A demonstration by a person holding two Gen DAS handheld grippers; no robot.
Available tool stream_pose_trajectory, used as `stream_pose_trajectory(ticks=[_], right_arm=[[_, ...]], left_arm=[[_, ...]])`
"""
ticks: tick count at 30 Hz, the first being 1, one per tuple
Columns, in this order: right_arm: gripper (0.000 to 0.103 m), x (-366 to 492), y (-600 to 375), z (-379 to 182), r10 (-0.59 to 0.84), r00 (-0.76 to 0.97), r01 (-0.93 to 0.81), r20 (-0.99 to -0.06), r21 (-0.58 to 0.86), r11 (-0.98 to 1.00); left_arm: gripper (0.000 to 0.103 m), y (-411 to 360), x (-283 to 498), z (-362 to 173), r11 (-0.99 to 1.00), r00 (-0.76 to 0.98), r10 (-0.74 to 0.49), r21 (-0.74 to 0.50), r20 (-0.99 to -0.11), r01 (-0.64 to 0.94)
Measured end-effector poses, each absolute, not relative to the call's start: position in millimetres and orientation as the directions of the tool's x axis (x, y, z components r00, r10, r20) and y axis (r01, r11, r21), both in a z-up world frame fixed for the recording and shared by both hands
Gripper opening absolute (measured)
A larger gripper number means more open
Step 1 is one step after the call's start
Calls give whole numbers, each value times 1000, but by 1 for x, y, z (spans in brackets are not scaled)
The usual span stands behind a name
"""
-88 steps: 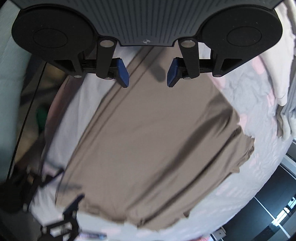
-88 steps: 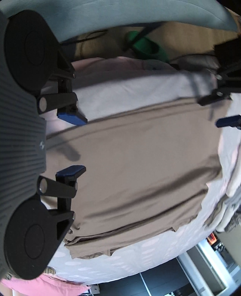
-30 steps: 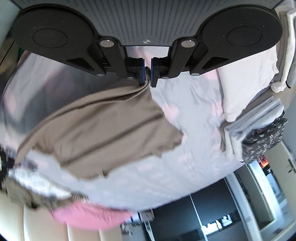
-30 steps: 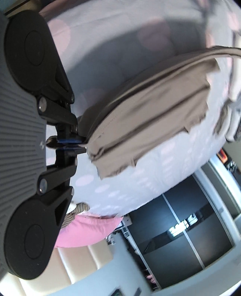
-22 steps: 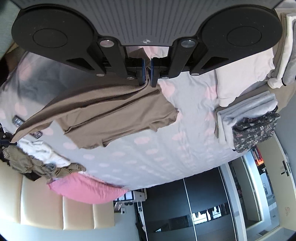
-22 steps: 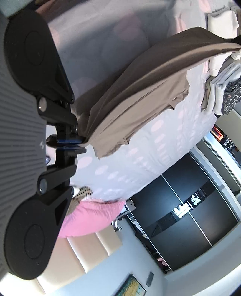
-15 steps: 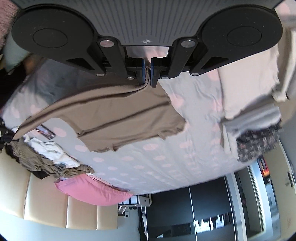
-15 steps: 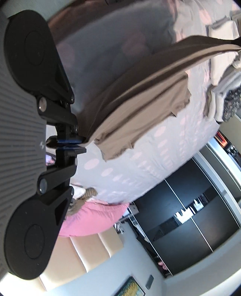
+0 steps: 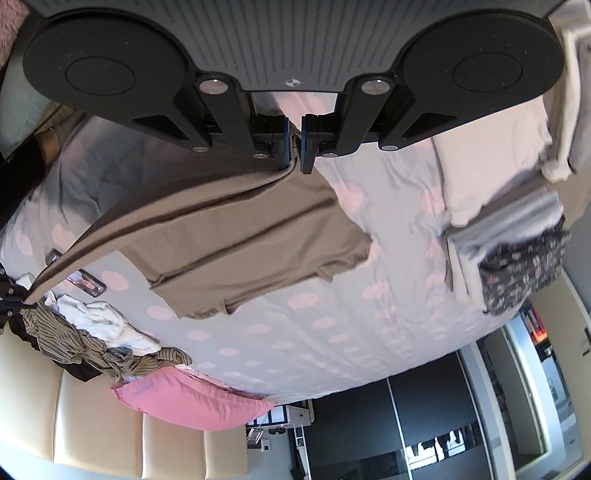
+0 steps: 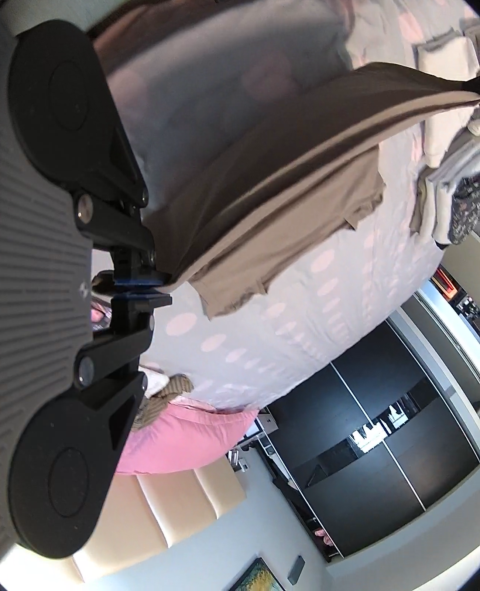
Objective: Fold clothes
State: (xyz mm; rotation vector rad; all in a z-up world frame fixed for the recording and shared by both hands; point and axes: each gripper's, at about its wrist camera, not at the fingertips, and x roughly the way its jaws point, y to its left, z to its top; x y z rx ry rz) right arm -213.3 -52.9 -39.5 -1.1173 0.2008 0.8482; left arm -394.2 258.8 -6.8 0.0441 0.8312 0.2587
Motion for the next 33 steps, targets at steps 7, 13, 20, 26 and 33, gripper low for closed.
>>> stream_pose_trajectory(ticks=[7, 13, 20, 26, 33], right_arm=[[5, -165, -17, -28, 521, 674, -683, -524, -711, 168], [5, -117, 25, -26, 529, 665, -687, -527, -709, 157], [5, -54, 87, -46, 526, 636, -714, -565, -689, 124], [5, 2, 143, -89, 475, 595, -780, -649, -609, 145], [5, 46, 187, -142, 420, 563, -817, -712, -557, 150]], left_arm=[[4, 285, -347, 5, 958, 641, 281, 244, -714, -148], [3, 318, -302, 1, 954, 623, 288, 270, -727, -127], [4, 364, -238, -28, 942, 571, 320, 317, -756, -109], [3, 402, -182, -79, 950, 502, 309, 283, -808, -130], [4, 435, -143, -129, 960, 453, 279, 227, -847, -166]])
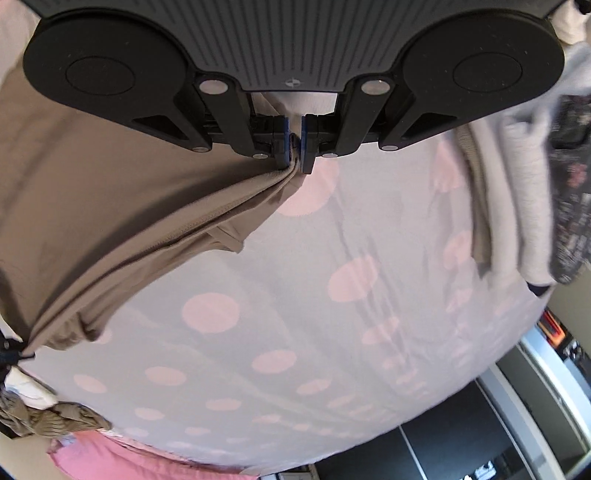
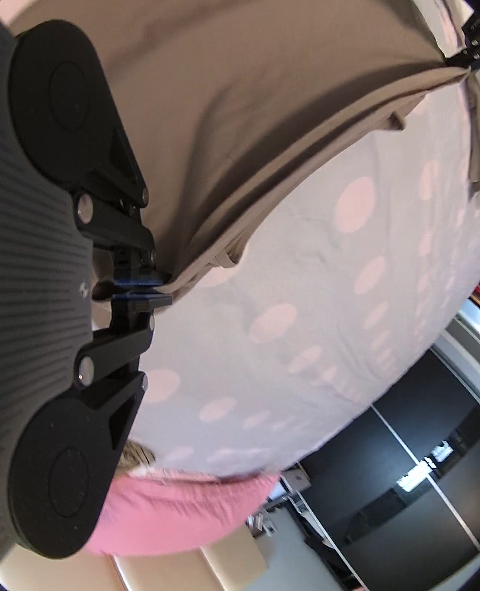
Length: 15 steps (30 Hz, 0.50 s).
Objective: Fold clothes
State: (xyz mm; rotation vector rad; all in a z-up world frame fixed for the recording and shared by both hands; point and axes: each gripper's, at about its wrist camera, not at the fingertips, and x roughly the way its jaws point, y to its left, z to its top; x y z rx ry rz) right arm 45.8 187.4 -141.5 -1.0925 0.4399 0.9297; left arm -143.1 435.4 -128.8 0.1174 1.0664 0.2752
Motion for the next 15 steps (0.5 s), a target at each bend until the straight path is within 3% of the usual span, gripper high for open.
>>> stream_pose_trajectory(ticks=[6, 9, 11, 13, 15], right_arm=[[6, 69, 204, -169, 406, 517, -854, -753, -483, 194], [8, 82, 206, -177, 404, 495, -869, -769, -433, 240], [13, 89, 206, -179, 406, 486, -872, -774, -401, 281], [24, 97, 204, -175, 414, 496, -863, -763, -380, 334], [26, 104, 201, -169, 416, 502, -852, -758, -350, 389]], left_arm=[[4, 453, -127, -158, 963, 432, 256, 187, -865, -197], [11, 455, -125, -165, 957, 428, 270, 191, -863, -218], [16, 460, -125, -165, 953, 431, 271, 178, -861, -244], [18, 466, -127, -160, 945, 444, 272, 150, -854, -291], [23, 471, -129, -154, 932, 457, 282, 127, -844, -340]])
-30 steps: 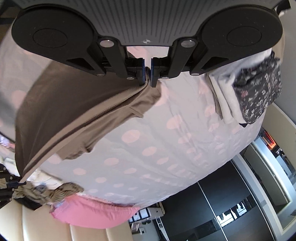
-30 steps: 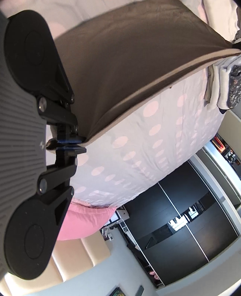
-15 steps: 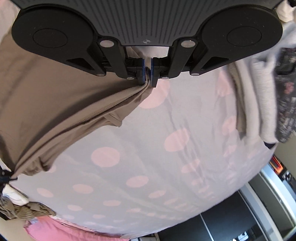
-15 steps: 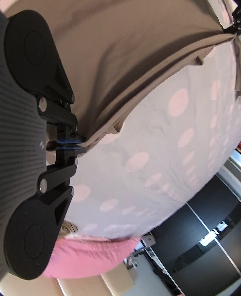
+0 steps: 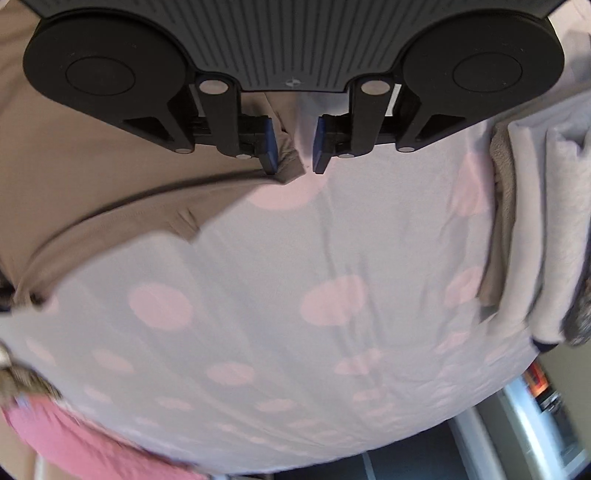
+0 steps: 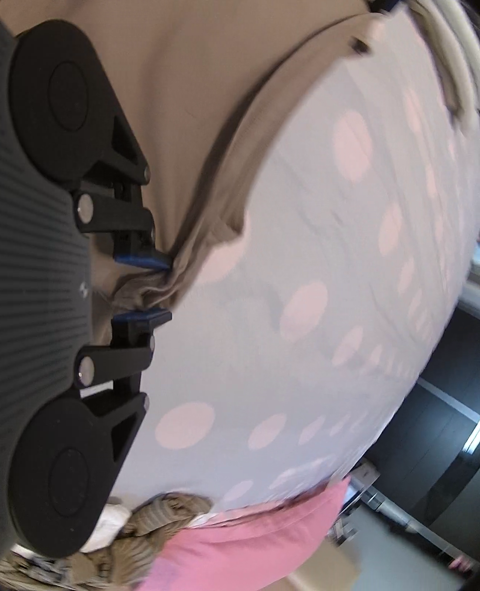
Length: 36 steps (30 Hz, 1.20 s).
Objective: Fold clothes
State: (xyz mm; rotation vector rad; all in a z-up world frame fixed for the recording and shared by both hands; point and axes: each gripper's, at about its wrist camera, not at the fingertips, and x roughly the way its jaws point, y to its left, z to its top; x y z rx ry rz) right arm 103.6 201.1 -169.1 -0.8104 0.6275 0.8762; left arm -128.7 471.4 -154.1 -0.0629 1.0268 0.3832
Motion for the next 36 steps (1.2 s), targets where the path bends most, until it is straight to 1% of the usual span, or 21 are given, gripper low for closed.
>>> stream_pose_trajectory(ticks=[3, 6, 9, 11, 19, 22, 25, 29, 31, 34, 36], right_arm=[[27, 110, 195, -160, 410, 513, -831, -754, -318, 456], [28, 107, 185, -149, 413, 514, -824, -752, -299, 481], [29, 94, 171, -137, 422, 505, -831, -753, -293, 473], [29, 80, 161, -130, 431, 481, -845, -763, -273, 460], [29, 2, 114, -118, 454, 383, -903, -805, -223, 367], [33, -26, 97, -119, 459, 362, -915, -811, -216, 340], [35, -49, 82, -126, 437, 346, -923, -830, -217, 318], [35, -75, 66, -139, 394, 333, -930, -857, -229, 288], [35, -86, 61, -145, 373, 339, -930, -864, -247, 273], [35, -92, 60, -152, 362, 332, -934, -871, -249, 257], [36, -94, 61, -153, 366, 333, -935, -869, -254, 247]], left_arm=[[24, 474, -132, -143, 912, 469, 311, 121, -826, -391], [24, 469, -142, -130, 910, 473, 312, 116, -824, -398], [26, 456, -157, -118, 917, 475, 309, 125, -824, -380], [26, 445, -170, -111, 927, 479, 287, 114, -829, -357], [26, 389, -234, -96, 963, 487, 218, 104, -846, -249], [26, 368, -255, -99, 972, 475, 185, 89, -860, -216], [28, 344, -274, -111, 981, 446, 154, 83, -882, -173], [28, 317, -286, -134, 980, 411, 196, 165, -890, -110], [28, 309, -287, -145, 978, 394, 208, 192, -895, -80], [28, 306, -284, -154, 973, 402, 228, 217, -887, -74], [20, 304, -281, -158, 975, 412, 220, 210, -884, -71]])
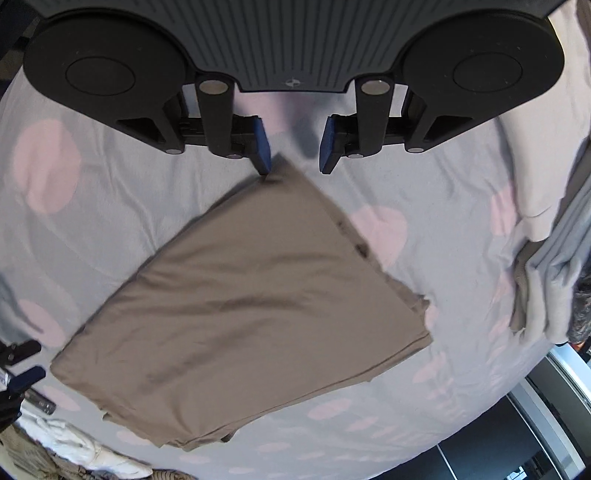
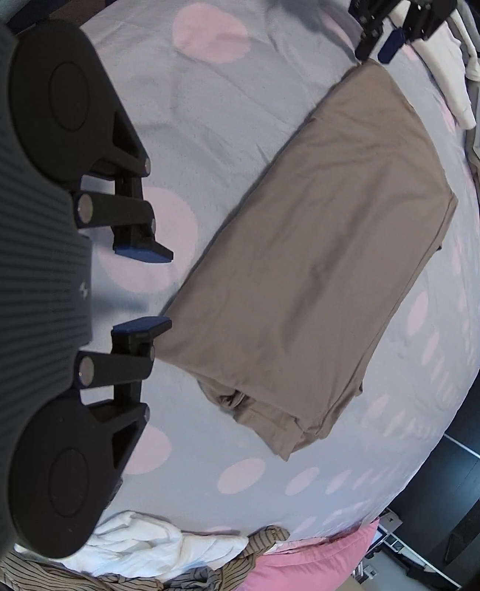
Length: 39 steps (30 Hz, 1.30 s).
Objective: Fold clothes
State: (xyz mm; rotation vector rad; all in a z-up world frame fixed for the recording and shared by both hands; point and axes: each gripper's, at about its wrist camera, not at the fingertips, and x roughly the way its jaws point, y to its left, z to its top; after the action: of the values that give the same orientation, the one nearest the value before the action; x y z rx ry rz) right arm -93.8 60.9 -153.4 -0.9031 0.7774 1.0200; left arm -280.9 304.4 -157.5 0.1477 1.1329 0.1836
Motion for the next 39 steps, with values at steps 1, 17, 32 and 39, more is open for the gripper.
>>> stream_pose_trajectory(ticks=[1, 17, 32, 39], right_arm=[[36, -94, 62, -154, 367, 335, -935, -868, -257, 245], [38, -107, 62, -165, 366, 399, -917, -841, -373, 142], [48, -143, 64, -196, 433, 529, -757, -730, -637, -149], [47, -141, 71, -215, 472, 578, -662, -665, -721, -206]], left_arm=[[16, 304, -280, -158, 976, 414, 217, 208, -884, -67], [3, 307, -300, -152, 957, 345, 284, 286, -895, -45], [40, 243, -290, -181, 832, 465, 374, 512, -802, 213], [41, 233, -286, -200, 736, 543, 441, 634, -715, 238]])
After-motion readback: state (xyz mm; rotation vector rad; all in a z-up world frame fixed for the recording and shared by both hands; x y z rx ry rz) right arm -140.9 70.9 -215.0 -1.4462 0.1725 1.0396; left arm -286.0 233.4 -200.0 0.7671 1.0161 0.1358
